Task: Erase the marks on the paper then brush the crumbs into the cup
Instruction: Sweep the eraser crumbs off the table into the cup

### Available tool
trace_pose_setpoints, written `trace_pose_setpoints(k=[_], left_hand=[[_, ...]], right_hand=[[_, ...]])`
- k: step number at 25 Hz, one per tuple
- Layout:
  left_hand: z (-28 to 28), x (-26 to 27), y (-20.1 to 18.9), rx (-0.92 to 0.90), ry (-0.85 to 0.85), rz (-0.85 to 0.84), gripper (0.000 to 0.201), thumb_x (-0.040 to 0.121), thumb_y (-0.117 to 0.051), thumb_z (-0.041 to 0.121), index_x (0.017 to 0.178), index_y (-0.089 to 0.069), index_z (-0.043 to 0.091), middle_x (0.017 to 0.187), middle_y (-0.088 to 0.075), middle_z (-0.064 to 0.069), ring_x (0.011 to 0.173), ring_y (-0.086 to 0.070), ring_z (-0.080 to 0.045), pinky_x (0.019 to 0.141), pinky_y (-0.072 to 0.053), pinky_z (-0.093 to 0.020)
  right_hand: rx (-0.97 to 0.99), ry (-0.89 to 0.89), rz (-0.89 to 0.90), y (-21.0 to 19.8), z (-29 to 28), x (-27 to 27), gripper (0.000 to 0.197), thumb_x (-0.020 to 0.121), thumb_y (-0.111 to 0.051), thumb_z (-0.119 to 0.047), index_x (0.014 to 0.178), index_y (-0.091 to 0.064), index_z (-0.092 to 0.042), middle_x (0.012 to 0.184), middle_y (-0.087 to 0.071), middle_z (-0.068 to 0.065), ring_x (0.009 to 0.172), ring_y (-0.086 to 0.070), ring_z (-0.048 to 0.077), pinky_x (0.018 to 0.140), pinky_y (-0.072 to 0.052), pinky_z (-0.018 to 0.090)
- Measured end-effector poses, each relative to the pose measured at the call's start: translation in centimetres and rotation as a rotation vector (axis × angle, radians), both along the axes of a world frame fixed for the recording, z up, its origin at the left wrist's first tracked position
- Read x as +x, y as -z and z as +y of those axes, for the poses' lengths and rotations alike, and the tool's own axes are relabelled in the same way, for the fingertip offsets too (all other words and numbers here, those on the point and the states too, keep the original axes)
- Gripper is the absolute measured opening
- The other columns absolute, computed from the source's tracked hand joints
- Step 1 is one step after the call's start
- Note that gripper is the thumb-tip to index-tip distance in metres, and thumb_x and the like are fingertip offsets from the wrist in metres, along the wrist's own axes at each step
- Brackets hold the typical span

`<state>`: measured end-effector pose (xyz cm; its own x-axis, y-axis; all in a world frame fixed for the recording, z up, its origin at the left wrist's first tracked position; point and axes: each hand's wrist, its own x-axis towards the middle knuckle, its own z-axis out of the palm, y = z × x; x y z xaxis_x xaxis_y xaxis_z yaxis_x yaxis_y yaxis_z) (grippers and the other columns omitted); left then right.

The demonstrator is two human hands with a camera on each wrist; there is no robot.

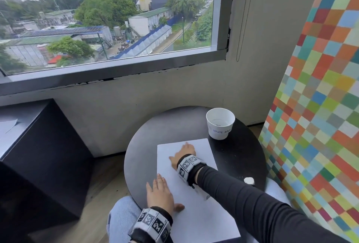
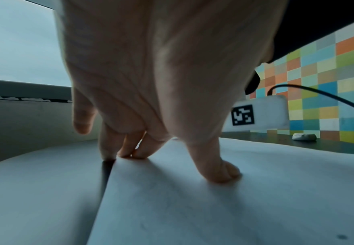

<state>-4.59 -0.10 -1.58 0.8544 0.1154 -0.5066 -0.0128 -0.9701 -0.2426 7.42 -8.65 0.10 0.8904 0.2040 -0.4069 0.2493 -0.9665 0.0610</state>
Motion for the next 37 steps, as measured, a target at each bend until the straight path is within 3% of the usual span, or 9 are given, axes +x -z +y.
trace_pose_setpoints(k=[3,7,11,14,18,22,31,35,37], left_hand=[[0.1,0.1,0.4,0.013,0.006,-0.012,0.113,0.088,-0.036,0.077,0.154,0.009,-0.002,0.164,0.010,-0.017,0.153,0.000,-0.027,0.121,-0.003,-0.051],[0.2,0.1,0.3,-0.006,0.000,-0.022,0.113,0.087,-0.039,0.076,0.154,0.008,-0.002,0.164,0.009,-0.016,0.153,-0.002,-0.027,0.121,-0.004,-0.050],[0.1,0.1,0.1,0.000,0.005,-0.022,0.114,0.088,-0.039,0.076,0.154,0.008,-0.003,0.164,0.009,-0.017,0.153,-0.002,-0.027,0.121,-0.003,-0.050],[0.0,0.2,0.0,0.000,0.009,-0.011,0.112,0.089,-0.037,0.075,0.154,0.009,-0.004,0.164,0.009,-0.017,0.153,-0.001,-0.027,0.121,-0.003,-0.050],[0.1,0.0,0.0,0.014,0.007,-0.017,0.111,0.089,-0.037,0.075,0.154,0.008,-0.004,0.164,0.009,-0.017,0.152,-0.002,-0.027,0.121,-0.002,-0.051],[0.0,-0.2,0.0,0.035,-0.001,-0.019,0.112,0.089,-0.035,0.076,0.154,0.008,-0.004,0.164,0.009,-0.018,0.153,-0.001,-0.025,0.121,0.001,-0.051],[0.5,-1.0,-0.2,0.045,-0.010,-0.008,0.114,0.087,-0.036,0.078,0.154,0.007,-0.004,0.164,0.009,-0.018,0.153,-0.001,-0.024,0.120,0.002,-0.052],[0.6,-1.1,-0.4,0.046,-0.006,0.003,0.114,0.087,-0.035,0.078,0.154,0.008,-0.004,0.164,0.009,-0.018,0.153,-0.001,-0.025,0.120,0.002,-0.052],[0.6,-1.3,-0.4,0.052,-0.006,0.009,0.114,0.088,-0.035,0.078,0.153,0.008,-0.005,0.164,0.009,-0.018,0.153,-0.001,-0.025,0.120,0.003,-0.053]], right_hand=[[0.158,-0.148,0.086,0.4,0.5,-0.4,0.065,0.101,-0.028,-0.044,0.153,-0.008,-0.009,0.160,-0.001,0.010,0.147,-0.005,0.027,0.118,-0.007,0.043],[-0.072,0.169,0.014,0.3,-1.2,0.4,0.072,0.099,-0.022,-0.055,0.151,-0.015,-0.006,0.159,-0.009,0.015,0.147,-0.007,0.032,0.117,0.000,0.047],[0.139,-0.081,0.007,1.0,-2.4,-0.5,0.073,0.099,-0.023,-0.055,0.152,-0.004,-0.009,0.161,0.003,0.009,0.148,0.002,0.023,0.116,0.008,0.046],[-0.004,0.071,-0.036,0.4,-5.7,-0.8,0.075,0.098,-0.017,-0.057,0.151,-0.012,-0.003,0.159,0.001,0.014,0.147,0.004,0.029,0.117,0.004,0.042],[0.243,0.001,0.029,1.1,-8.1,-2.3,0.082,0.098,-0.028,-0.056,0.151,0.001,0.000,0.160,0.007,0.013,0.148,0.002,0.023,0.118,-0.002,0.035],[0.161,0.095,-0.003,1.3,-10.6,-2.8,0.084,0.097,-0.025,-0.058,0.150,0.002,0.002,0.159,0.007,0.015,0.148,0.002,0.026,0.120,-0.002,0.036],[0.203,-0.077,0.056,2.2,-9.4,-2.7,0.081,0.097,-0.026,-0.058,0.152,0.000,-0.004,0.160,0.008,0.009,0.148,0.002,0.019,0.120,-0.003,0.036],[0.129,0.135,-0.057,2.0,-9.3,-1.7,0.087,0.095,-0.026,-0.061,0.150,-0.001,0.001,0.160,0.004,0.013,0.148,-0.002,0.025,0.120,-0.005,0.038],[0.239,0.063,0.003,1.9,-8.6,-1.2,0.085,0.096,-0.030,-0.060,0.151,0.000,-0.004,0.161,0.006,0.008,0.147,-0.004,0.024,0.120,-0.009,0.038]])
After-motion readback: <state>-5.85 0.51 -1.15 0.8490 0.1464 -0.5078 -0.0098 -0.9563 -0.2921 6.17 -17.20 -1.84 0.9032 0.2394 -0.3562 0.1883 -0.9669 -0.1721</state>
